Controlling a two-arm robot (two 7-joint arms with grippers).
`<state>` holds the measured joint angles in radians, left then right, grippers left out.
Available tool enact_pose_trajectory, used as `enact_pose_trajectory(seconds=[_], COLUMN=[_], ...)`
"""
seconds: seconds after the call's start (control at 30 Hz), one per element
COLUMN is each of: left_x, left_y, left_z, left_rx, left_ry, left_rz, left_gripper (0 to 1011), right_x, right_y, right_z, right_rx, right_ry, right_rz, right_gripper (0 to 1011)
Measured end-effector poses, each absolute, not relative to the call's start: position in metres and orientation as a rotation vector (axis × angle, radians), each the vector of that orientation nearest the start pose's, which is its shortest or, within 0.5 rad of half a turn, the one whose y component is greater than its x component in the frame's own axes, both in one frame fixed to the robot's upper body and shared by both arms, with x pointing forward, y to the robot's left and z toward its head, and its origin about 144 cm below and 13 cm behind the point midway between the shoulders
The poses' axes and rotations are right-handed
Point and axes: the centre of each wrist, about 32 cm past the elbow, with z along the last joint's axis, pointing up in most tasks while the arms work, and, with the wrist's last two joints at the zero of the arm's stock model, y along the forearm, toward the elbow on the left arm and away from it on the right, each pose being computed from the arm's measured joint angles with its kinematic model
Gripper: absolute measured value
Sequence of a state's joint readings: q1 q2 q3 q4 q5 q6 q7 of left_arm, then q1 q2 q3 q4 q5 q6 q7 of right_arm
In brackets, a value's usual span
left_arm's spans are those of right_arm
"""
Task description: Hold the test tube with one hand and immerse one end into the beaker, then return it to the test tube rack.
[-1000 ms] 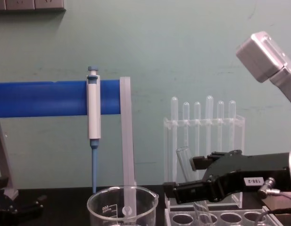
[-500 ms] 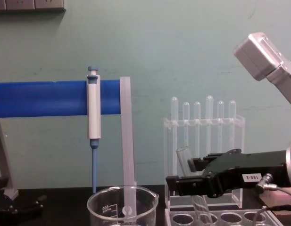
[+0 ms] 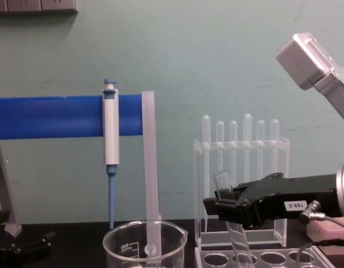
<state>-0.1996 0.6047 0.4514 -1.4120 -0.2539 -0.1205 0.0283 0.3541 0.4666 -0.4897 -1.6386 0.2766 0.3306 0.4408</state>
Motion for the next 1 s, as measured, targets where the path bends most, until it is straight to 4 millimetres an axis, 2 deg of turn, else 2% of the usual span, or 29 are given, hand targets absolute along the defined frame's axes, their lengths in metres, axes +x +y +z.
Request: enact_pose_trajectory(seconds=[0.03,0.13,0.6,1.0], left_x=[0.489,0.489,0.489,0.489], left_y=[0.310,0.310,0.310,0.310], left_z=[1.140,1.140,1.140,1.140], left_rx=[0.304,0.304,0.304,0.304], left_ry=[-0.285,-0.285,-0.285,-0.285], left_rz=[1.248,1.248,1.248,1.248], left_gripper=[1000,1000,1000,1000], right_x=[0.513,0.513,0.497,0.478], right_y=[-0.215,-0.215,-0.227,-0.243], right_z=[1.241,1.242,1.250,1.275], right_rx=[-0.325,-0.320,-0.210,-0.050], right_ry=[-0.094,-0.093,-0.079,-0.087], right_rz=[-0.724,-0.725,-0.763,-0.792], right_gripper=[257,226,225,226])
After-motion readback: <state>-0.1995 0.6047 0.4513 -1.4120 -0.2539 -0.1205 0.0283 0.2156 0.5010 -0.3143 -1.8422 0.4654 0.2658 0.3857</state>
